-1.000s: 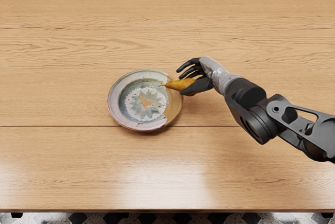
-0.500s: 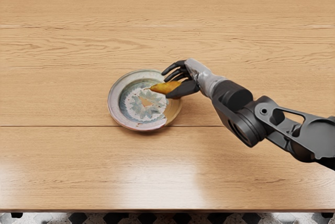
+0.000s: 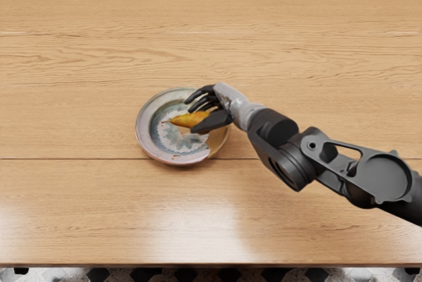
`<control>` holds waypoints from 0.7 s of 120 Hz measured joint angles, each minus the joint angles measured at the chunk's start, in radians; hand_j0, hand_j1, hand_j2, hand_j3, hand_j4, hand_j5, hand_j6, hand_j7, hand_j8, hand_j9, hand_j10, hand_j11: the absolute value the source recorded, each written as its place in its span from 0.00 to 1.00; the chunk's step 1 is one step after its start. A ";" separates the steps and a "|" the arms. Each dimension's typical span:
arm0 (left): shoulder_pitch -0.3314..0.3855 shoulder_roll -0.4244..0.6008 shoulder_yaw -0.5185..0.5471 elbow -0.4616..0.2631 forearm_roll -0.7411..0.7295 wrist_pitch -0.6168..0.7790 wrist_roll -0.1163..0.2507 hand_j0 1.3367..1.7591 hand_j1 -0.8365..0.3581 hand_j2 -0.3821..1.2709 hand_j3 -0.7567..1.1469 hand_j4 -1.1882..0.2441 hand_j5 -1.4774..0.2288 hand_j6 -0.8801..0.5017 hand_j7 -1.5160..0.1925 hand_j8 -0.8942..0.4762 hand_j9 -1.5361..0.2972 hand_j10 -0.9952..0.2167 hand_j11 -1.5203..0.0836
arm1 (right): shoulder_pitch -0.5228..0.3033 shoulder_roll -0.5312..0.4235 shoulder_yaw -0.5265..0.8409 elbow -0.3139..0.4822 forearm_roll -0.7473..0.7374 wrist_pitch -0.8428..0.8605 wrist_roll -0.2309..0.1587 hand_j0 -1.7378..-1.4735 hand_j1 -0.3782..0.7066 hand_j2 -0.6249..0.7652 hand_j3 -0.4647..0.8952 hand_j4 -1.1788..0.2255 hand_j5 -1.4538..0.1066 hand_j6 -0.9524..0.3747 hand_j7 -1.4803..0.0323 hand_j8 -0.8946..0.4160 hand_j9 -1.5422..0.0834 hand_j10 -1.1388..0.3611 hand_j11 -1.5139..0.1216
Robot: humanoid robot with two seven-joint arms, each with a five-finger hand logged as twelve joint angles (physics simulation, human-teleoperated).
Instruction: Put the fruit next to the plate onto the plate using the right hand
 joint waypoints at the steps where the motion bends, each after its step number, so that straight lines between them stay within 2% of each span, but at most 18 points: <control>1: -0.001 0.000 0.000 0.000 0.000 0.000 0.000 0.76 0.99 0.23 0.40 0.83 0.87 0.64 0.89 0.65 0.84 0.82 0.95 | 0.000 0.001 0.000 -0.001 0.000 0.000 0.000 0.30 0.64 0.59 0.34 0.39 0.40 0.24 0.44 0.33 0.45 0.43 0.43; 32: -0.001 0.000 0.000 0.000 0.000 0.000 0.000 0.76 0.99 0.23 0.40 0.83 0.87 0.64 0.89 0.65 0.84 0.82 0.95 | -0.002 0.031 -0.018 -0.028 -0.002 0.001 0.000 0.30 0.64 0.59 0.34 0.39 0.41 0.24 0.44 0.33 0.45 0.43 0.43; 44: 0.000 0.000 0.000 0.000 0.000 0.000 0.000 0.76 0.99 0.23 0.40 0.83 0.87 0.64 0.89 0.65 0.84 0.82 0.95 | -0.005 0.034 -0.019 -0.031 -0.002 0.000 0.001 0.30 0.62 0.55 0.34 0.42 0.44 0.27 0.47 0.32 0.48 0.43 0.46; 69: -0.001 0.000 0.000 0.000 0.000 0.000 0.000 0.76 0.99 0.23 0.40 0.83 0.87 0.64 0.89 0.65 0.84 0.82 0.95 | -0.002 0.034 -0.018 -0.032 -0.010 -0.007 0.002 0.30 0.30 0.48 0.34 0.65 0.71 0.51 0.75 0.51 0.73 0.60 0.71; 84: -0.001 0.000 0.000 0.000 0.000 0.000 0.000 0.76 0.99 0.23 0.40 0.83 0.87 0.64 0.89 0.65 0.84 0.82 0.95 | 0.009 0.028 -0.010 -0.031 -0.012 -0.005 0.002 0.30 0.18 0.46 0.34 0.73 0.81 0.60 0.85 0.58 0.83 0.67 0.81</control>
